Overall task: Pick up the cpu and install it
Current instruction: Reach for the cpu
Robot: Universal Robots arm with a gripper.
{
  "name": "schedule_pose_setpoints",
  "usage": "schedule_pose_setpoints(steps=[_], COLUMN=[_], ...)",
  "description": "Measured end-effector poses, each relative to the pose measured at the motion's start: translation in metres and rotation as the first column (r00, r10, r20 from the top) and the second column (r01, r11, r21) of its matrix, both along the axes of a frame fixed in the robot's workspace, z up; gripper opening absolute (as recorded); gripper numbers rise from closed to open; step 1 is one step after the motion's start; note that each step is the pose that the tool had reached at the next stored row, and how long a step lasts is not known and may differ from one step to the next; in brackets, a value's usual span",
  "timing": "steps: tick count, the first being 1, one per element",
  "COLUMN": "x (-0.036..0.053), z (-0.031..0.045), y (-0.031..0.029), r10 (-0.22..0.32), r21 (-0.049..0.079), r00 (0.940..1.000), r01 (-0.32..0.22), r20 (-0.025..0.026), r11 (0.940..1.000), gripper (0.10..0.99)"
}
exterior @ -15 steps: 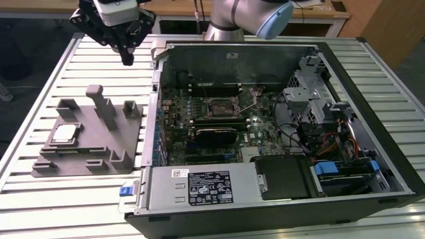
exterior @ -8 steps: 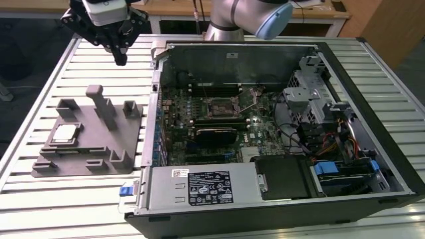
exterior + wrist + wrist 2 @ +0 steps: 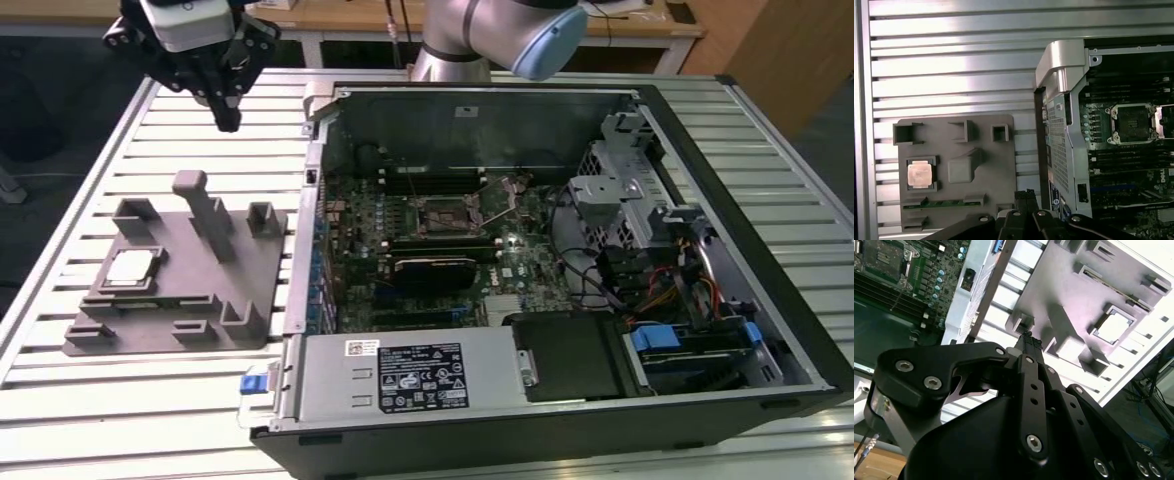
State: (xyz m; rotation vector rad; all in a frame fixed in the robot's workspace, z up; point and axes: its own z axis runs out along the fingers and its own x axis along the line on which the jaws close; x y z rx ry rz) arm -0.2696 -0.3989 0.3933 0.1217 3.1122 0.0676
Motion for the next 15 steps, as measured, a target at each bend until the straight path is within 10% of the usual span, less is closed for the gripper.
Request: schedule_pose_setpoints(steps=[15], x=[-0.0239], z=[0.0000], y=[0.0000], r10=[-0.001], r21=[0.000], r00=[1.0000], r01=[0.001], r20=[0.0000], r11=[1.0000], gripper=[0.106])
